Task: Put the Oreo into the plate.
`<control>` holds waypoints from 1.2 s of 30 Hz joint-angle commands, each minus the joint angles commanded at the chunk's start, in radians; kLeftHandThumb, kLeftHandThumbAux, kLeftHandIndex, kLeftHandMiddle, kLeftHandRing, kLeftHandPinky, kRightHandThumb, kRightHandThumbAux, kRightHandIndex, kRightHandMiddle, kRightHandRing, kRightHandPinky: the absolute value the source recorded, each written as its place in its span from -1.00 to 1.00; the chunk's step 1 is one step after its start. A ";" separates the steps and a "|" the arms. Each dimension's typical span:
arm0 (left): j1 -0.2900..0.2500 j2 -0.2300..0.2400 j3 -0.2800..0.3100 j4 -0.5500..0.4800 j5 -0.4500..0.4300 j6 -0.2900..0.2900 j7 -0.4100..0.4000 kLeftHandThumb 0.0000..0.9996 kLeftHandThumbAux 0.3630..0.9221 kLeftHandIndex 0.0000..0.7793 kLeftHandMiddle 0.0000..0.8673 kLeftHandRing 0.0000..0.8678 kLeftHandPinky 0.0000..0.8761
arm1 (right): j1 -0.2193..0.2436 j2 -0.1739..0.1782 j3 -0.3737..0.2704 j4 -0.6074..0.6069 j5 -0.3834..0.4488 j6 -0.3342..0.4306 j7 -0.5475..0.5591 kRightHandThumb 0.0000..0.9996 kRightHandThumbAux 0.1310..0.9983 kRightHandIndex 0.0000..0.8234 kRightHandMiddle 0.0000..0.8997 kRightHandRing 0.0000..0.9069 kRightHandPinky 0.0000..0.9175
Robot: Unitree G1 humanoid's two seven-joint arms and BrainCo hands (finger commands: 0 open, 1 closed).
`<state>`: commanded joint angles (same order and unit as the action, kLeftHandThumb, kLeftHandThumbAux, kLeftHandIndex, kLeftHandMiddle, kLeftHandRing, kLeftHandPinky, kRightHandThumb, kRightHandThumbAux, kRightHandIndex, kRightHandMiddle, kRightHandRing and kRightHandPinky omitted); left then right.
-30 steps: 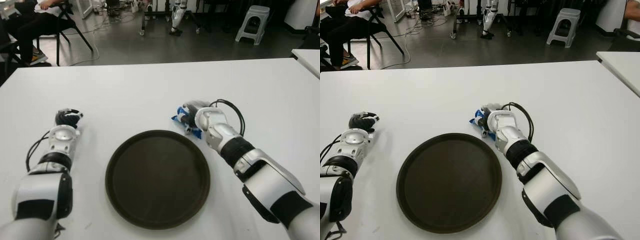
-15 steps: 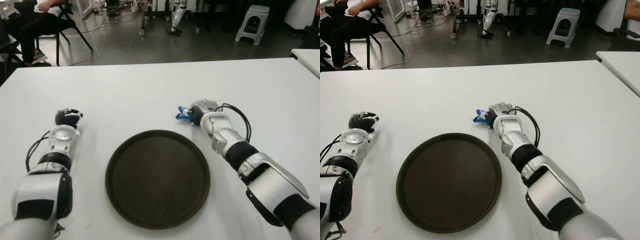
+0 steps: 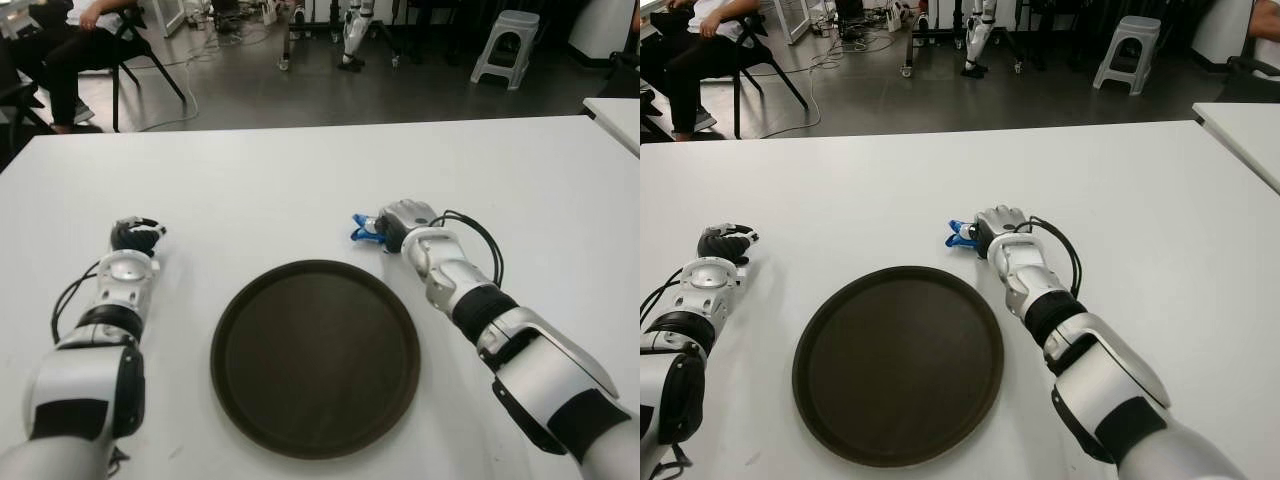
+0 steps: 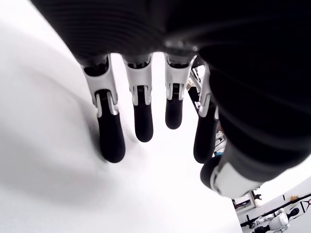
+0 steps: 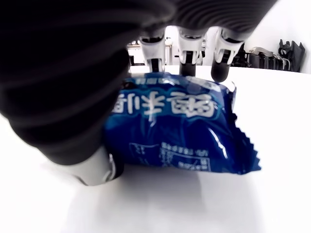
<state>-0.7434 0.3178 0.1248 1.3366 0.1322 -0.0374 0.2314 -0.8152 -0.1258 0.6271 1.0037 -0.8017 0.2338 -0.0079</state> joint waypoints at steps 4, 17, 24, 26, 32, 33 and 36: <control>-0.001 0.000 -0.001 -0.001 0.001 0.001 0.004 0.35 0.29 0.02 -0.65 -0.62 -0.64 | -0.002 0.002 -0.002 0.006 0.002 -0.001 0.004 0.40 0.35 0.03 -0.58 -0.88 -1.00; -0.006 -0.002 -0.008 -0.002 0.006 0.009 0.014 0.36 0.28 0.02 -0.62 -0.60 -0.65 | -0.005 0.013 -0.018 0.011 0.013 0.014 0.009 0.40 0.35 0.03 -0.64 -0.91 -1.00; -0.006 0.000 -0.011 -0.002 0.005 0.008 0.014 0.36 0.28 0.03 -0.60 -0.58 -0.63 | -0.003 0.019 -0.028 0.012 0.023 0.023 0.005 0.41 0.36 0.03 -0.65 -0.92 -1.00; -0.006 0.000 -0.014 -0.002 0.008 0.007 0.016 0.36 0.28 0.03 -0.60 -0.57 -0.62 | -0.003 0.021 -0.034 0.013 0.029 0.022 0.003 0.41 0.36 0.03 -0.65 -0.92 -1.00; -0.006 -0.001 -0.018 -0.002 0.011 0.008 0.020 0.35 0.28 0.02 -0.59 -0.57 -0.62 | -0.001 0.025 -0.041 0.013 0.037 0.028 -0.007 0.40 0.36 0.03 -0.68 -0.96 -1.00; -0.006 -0.001 -0.018 -0.002 0.010 0.008 0.020 0.35 0.28 0.02 -0.59 -0.57 -0.62 | -0.001 0.026 -0.041 0.013 0.038 0.029 -0.008 0.40 0.36 0.03 -0.68 -0.96 -1.00; -0.005 -0.002 -0.013 -0.002 0.005 0.006 0.019 0.35 0.28 0.02 -0.59 -0.57 -0.62 | -0.003 0.026 -0.040 0.015 0.040 0.028 -0.009 0.40 0.36 0.03 -0.69 -0.98 -1.00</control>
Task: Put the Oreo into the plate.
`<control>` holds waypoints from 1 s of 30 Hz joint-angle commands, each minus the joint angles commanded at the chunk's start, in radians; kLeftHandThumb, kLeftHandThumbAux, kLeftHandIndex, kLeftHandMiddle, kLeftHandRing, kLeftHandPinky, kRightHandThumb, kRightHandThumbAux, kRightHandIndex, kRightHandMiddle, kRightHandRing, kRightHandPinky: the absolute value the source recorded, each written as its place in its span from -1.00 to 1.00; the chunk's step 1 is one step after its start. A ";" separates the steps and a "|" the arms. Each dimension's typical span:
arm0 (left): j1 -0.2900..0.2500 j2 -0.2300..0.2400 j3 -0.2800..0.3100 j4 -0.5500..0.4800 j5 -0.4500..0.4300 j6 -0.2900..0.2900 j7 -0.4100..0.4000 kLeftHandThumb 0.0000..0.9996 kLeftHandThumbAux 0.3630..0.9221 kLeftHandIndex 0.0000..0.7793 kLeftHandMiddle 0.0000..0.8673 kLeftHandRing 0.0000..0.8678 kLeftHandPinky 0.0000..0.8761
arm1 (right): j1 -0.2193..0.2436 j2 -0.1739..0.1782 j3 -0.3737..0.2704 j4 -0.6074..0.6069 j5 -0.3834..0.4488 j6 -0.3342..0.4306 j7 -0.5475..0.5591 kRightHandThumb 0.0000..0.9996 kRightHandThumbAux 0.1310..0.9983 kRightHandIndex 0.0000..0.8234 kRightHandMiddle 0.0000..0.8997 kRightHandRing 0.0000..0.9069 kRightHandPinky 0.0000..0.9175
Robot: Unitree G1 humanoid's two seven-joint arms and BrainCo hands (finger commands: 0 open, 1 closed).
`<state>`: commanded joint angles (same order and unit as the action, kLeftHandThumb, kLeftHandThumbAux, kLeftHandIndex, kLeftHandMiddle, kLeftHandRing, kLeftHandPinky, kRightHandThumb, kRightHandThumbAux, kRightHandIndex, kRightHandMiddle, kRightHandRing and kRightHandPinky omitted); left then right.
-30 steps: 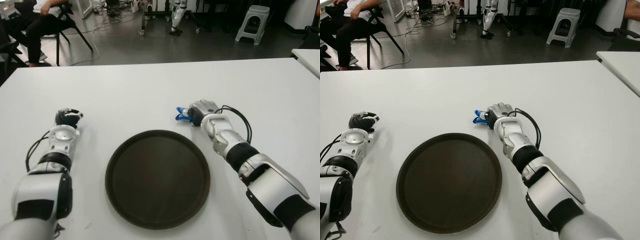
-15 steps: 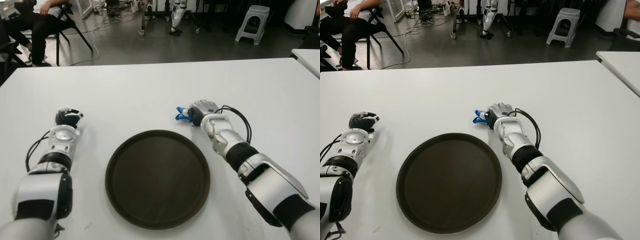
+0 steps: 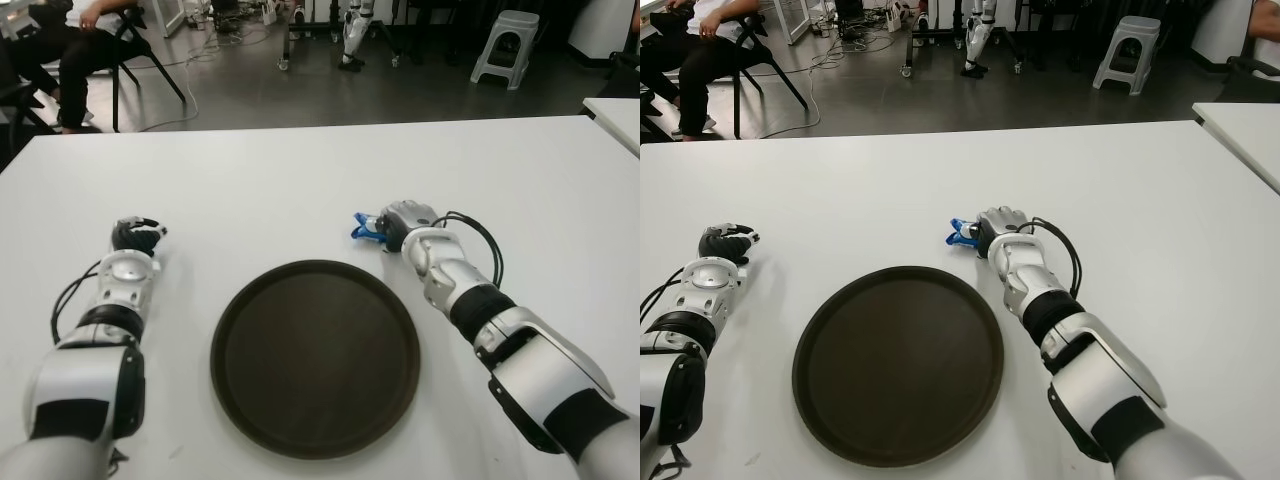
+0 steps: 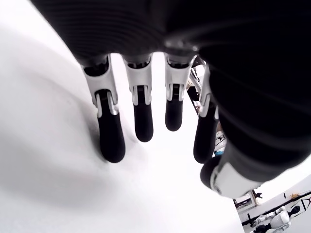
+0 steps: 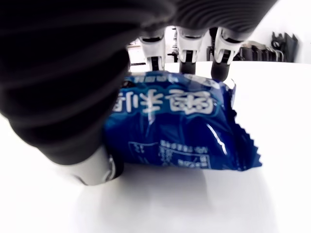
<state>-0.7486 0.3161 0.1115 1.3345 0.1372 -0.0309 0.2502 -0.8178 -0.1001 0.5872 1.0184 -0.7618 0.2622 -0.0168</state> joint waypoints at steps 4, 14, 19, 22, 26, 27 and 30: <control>0.000 -0.002 0.006 -0.001 -0.006 -0.002 -0.002 0.35 0.28 0.02 -0.59 -0.57 -0.64 | -0.002 0.000 0.003 0.003 -0.002 0.000 0.000 0.40 0.36 0.03 -0.70 -0.99 -1.00; -0.003 -0.001 0.000 -0.003 -0.002 0.003 -0.006 0.35 0.29 0.02 -0.58 -0.56 -0.59 | -0.004 -0.018 0.009 -0.037 -0.017 0.012 -0.007 0.40 0.35 0.03 -0.75 -1.00 -1.00; -0.004 -0.001 0.000 -0.002 -0.002 0.005 -0.003 0.35 0.29 0.02 -0.56 -0.54 -0.58 | 0.000 -0.058 0.018 -0.133 -0.039 0.031 0.014 0.40 0.35 0.03 -0.80 -1.00 -1.00; -0.001 -0.002 0.007 -0.002 -0.009 -0.002 -0.003 0.36 0.28 0.02 -0.54 -0.53 -0.57 | 0.010 -0.083 0.021 -0.234 -0.062 0.067 0.024 0.40 0.35 0.03 -0.84 -1.00 -1.00; -0.001 -0.003 0.010 -0.002 -0.011 -0.006 -0.007 0.36 0.28 0.02 -0.53 -0.53 -0.57 | 0.052 -0.121 0.004 -0.401 -0.087 0.112 0.028 0.40 0.35 0.03 -0.85 -1.00 -1.00; -0.001 -0.003 0.010 -0.002 -0.011 -0.005 -0.008 0.36 0.28 0.02 -0.53 -0.53 -0.56 | 0.061 -0.129 0.001 -0.432 -0.090 0.119 0.029 0.41 0.35 0.02 -0.86 -1.00 -1.00; -0.002 -0.003 0.009 -0.002 -0.010 -0.004 -0.010 0.36 0.28 0.02 -0.54 -0.53 -0.57 | 0.088 -0.155 -0.011 -0.525 -0.102 0.136 0.046 0.41 0.35 0.02 -0.86 -1.00 -1.00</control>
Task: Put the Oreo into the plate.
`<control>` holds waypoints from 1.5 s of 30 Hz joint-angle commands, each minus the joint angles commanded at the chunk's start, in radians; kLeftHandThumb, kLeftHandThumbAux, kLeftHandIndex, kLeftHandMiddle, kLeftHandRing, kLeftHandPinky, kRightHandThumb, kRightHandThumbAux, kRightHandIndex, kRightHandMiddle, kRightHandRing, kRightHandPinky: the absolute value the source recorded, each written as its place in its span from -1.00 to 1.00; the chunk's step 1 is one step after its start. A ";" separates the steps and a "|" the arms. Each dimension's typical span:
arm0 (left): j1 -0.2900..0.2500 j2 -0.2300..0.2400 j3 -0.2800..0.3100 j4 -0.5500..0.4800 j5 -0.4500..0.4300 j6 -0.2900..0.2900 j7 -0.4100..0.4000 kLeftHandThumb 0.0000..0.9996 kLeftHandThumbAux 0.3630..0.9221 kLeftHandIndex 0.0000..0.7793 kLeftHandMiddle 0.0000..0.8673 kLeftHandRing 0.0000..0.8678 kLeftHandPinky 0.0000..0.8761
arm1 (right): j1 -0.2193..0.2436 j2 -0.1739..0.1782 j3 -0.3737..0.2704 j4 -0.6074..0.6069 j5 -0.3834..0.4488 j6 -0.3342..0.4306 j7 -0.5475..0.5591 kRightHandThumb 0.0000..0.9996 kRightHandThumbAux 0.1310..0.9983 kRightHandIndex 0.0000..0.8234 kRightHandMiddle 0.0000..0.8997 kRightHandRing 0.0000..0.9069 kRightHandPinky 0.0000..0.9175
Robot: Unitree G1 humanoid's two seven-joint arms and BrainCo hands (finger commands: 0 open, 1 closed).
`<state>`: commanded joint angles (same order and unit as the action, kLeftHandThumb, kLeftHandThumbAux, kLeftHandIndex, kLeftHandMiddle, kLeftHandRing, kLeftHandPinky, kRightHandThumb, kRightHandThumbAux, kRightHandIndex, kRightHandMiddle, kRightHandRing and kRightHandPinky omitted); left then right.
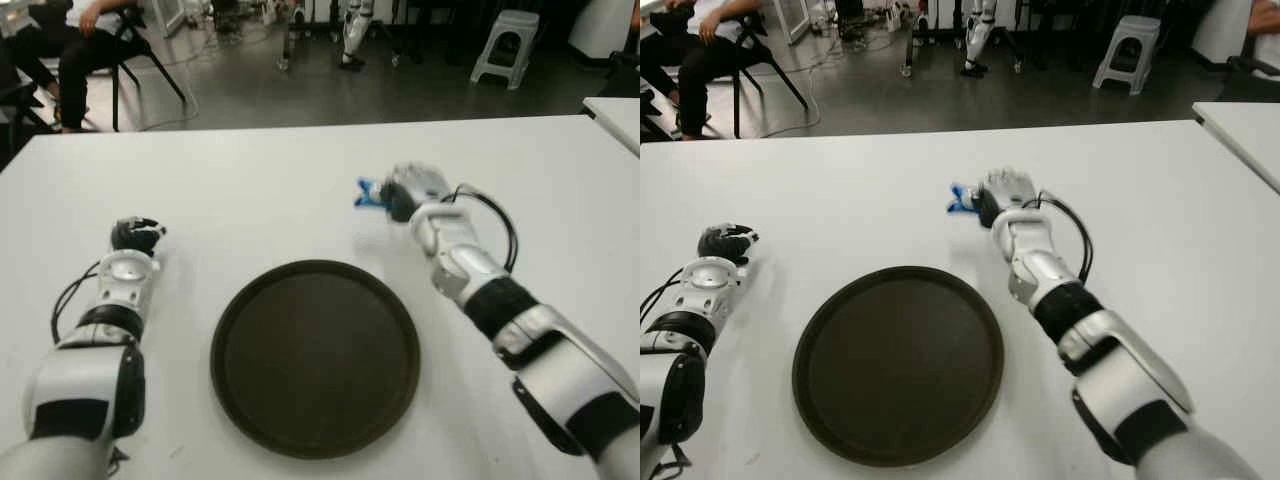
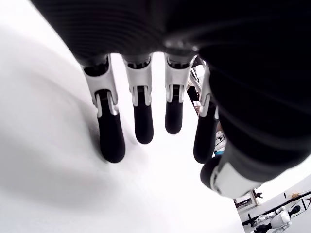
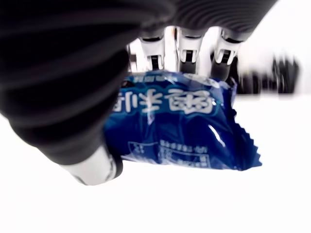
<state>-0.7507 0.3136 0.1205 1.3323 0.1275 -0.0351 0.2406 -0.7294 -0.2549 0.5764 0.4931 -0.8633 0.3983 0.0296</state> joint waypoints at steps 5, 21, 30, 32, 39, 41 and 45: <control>-0.002 0.000 -0.002 0.000 0.002 0.006 -0.001 0.36 0.28 0.02 -0.55 -0.55 -0.63 | 0.059 -0.041 -0.042 -0.178 -0.010 0.003 -0.008 0.42 0.35 0.02 -0.88 -1.00 -1.00; -0.003 0.004 -0.010 0.003 0.011 0.016 0.010 0.36 0.28 0.03 -0.56 -0.54 -0.56 | 0.151 -0.002 -0.202 -0.295 0.069 -0.168 -0.232 0.43 0.34 0.03 -0.96 -1.00 -1.00; -0.003 0.005 -0.005 0.003 0.005 0.014 0.003 0.36 0.28 0.03 -0.53 -0.52 -0.55 | 0.170 0.030 -0.257 -0.268 0.119 -0.314 -0.382 0.44 0.33 0.03 -1.00 -1.00 -1.00; -0.002 0.005 -0.005 0.003 0.005 0.014 0.003 0.36 0.28 0.03 -0.53 -0.52 -0.55 | 0.173 0.042 -0.273 -0.245 0.144 -0.381 -0.445 0.44 0.33 0.03 -1.00 -1.00 -1.00; -0.002 0.006 0.001 0.003 0.000 0.010 -0.005 0.36 0.28 0.02 -0.57 -0.55 -0.57 | 0.162 0.063 -0.301 -0.155 0.193 -0.557 -0.577 0.44 0.33 0.04 -1.00 -1.00 -1.00; -0.002 0.006 0.000 0.003 0.002 0.010 -0.005 0.36 0.28 0.02 -0.58 -0.56 -0.60 | 0.155 0.066 -0.304 -0.130 0.202 -0.596 -0.597 0.44 0.33 0.04 -1.00 -1.00 -1.00; -0.001 0.007 -0.001 0.003 0.005 0.011 -0.004 0.35 0.29 0.02 -0.61 -0.59 -0.64 | 0.145 0.069 -0.310 -0.093 0.212 -0.649 -0.618 0.44 0.33 0.04 -0.99 -1.00 -1.00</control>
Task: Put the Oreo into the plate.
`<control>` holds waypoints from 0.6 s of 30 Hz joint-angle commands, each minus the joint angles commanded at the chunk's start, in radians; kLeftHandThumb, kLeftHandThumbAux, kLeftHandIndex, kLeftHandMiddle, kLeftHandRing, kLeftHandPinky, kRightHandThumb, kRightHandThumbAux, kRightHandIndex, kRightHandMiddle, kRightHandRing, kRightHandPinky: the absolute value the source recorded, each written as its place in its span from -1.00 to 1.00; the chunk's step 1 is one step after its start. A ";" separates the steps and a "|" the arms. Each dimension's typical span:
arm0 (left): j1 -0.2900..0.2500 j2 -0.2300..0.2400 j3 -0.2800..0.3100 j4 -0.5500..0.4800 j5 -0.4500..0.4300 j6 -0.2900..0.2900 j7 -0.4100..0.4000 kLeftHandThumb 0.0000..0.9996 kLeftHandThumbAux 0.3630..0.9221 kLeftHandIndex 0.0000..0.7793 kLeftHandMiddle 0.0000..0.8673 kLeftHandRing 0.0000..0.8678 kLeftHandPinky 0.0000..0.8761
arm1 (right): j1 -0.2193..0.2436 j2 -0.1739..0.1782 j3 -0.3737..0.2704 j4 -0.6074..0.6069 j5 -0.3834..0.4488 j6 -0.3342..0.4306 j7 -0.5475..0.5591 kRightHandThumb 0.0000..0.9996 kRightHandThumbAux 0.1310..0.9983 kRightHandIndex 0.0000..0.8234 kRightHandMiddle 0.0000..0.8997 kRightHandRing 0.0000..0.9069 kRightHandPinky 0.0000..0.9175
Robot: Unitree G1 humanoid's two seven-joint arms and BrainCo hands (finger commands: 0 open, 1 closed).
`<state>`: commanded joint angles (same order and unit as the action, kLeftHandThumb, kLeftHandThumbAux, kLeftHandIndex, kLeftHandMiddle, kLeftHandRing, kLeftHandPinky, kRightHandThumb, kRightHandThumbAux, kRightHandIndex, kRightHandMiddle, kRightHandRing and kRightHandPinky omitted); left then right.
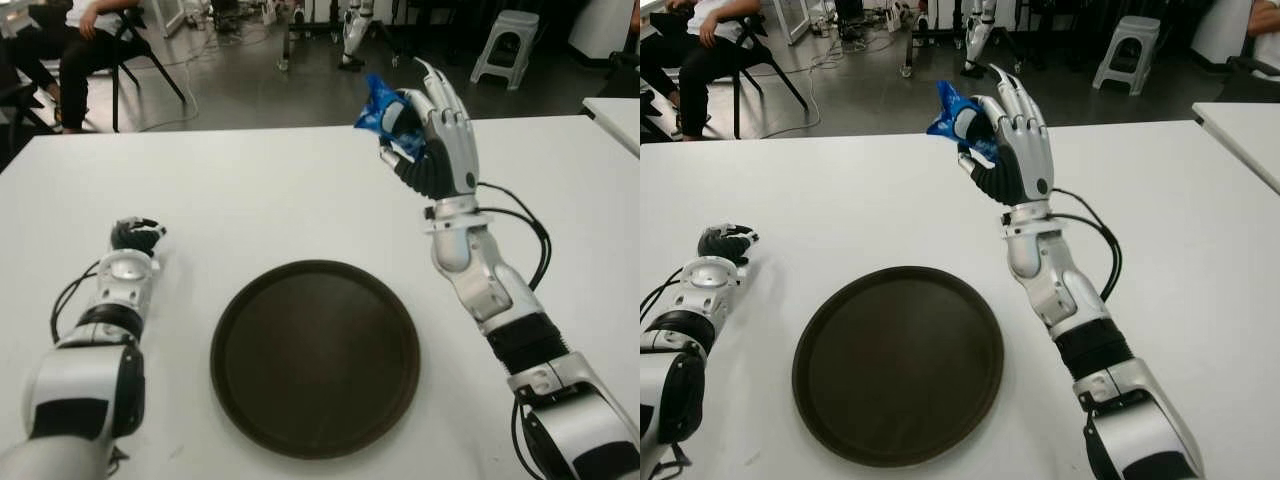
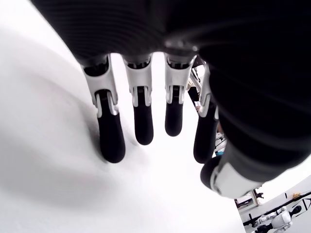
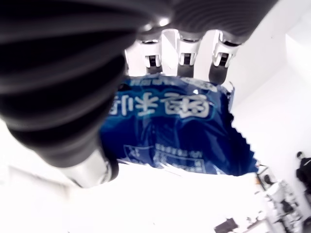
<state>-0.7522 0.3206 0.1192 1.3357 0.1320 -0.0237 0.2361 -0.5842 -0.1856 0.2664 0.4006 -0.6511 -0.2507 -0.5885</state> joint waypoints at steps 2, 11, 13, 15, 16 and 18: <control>-0.001 0.000 -0.002 0.000 0.002 0.001 0.002 0.35 0.29 0.02 -0.61 -0.58 -0.63 | -0.003 0.003 -0.005 0.014 0.010 -0.029 -0.005 0.44 0.33 0.04 -0.99 -1.00 -1.00; -0.002 0.001 -0.007 0.001 0.008 0.004 0.010 0.36 0.29 0.02 -0.58 -0.54 -0.57 | -0.009 0.015 -0.016 0.059 0.043 -0.103 0.000 0.44 0.33 0.04 -1.00 -1.00 -1.00; -0.002 0.001 -0.007 0.001 0.008 0.005 0.011 0.36 0.28 0.02 -0.57 -0.54 -0.56 | -0.010 0.014 -0.016 0.064 0.047 -0.112 0.006 0.44 0.33 0.04 -0.99 -1.00 -1.00; -0.002 0.001 -0.006 0.000 0.007 0.004 0.010 0.36 0.28 0.02 -0.56 -0.53 -0.56 | -0.009 0.015 -0.015 0.068 0.049 -0.120 0.012 0.44 0.33 0.04 -0.98 -1.00 -1.00; -0.002 0.001 -0.006 0.000 0.006 0.004 0.010 0.36 0.28 0.02 -0.57 -0.54 -0.56 | -0.008 0.016 -0.014 0.070 0.050 -0.124 0.014 0.44 0.33 0.04 -0.98 -1.00 -1.00; -0.002 0.001 -0.005 0.000 0.005 0.003 0.008 0.36 0.28 0.02 -0.57 -0.54 -0.57 | -0.007 0.017 -0.013 0.071 0.051 -0.132 0.019 0.44 0.33 0.04 -0.97 -1.00 -1.00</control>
<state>-0.7541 0.3214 0.1139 1.3357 0.1367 -0.0204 0.2438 -0.5910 -0.1683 0.2532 0.4720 -0.6005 -0.3827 -0.5698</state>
